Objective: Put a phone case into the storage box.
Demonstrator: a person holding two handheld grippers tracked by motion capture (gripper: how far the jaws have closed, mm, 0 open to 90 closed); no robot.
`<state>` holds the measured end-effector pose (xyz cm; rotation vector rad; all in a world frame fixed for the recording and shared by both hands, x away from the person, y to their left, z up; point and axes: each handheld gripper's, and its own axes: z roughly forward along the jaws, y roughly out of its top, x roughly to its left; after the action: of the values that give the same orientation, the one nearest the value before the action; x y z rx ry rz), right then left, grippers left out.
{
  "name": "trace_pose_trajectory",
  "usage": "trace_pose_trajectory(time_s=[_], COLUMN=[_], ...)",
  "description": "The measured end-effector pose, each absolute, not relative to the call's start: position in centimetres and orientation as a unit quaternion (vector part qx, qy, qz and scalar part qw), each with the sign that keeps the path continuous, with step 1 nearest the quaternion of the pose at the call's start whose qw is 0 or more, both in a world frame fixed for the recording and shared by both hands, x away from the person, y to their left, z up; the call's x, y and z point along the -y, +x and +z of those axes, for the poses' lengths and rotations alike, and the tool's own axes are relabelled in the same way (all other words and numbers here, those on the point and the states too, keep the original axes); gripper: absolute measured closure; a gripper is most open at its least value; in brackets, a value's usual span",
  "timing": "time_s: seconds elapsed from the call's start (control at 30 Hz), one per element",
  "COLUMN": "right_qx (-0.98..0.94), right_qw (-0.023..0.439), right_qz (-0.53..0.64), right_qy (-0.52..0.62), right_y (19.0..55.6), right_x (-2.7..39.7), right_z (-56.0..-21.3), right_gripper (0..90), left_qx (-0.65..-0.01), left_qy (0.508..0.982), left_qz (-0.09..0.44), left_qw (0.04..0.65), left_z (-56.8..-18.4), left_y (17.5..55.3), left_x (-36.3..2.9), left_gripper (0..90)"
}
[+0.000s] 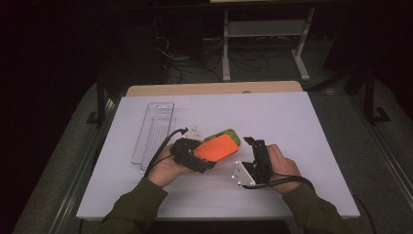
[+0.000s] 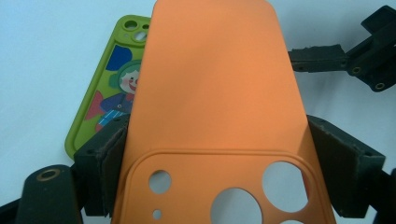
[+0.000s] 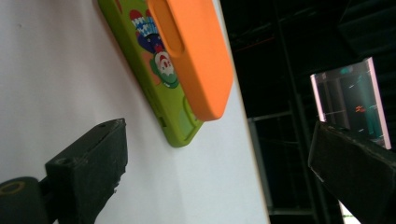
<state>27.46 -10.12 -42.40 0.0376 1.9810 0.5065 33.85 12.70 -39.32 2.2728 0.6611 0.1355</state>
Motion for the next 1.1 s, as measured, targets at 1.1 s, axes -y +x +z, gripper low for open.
trace_pose_trajectory(time_s=[1.1], right_qx=[-0.774], right_qw=[0.6], right_qz=[0.184], right_qy=[-0.085], right_y=[26.0], right_x=[6.6], right_z=[-44.0], right_gripper=[15.6], left_qx=[-0.232], left_qy=[0.893], left_qz=[0.033], left_qw=[0.384], left_z=[-39.3], left_y=[33.3], left_x=[-11.8], left_gripper=[15.7])
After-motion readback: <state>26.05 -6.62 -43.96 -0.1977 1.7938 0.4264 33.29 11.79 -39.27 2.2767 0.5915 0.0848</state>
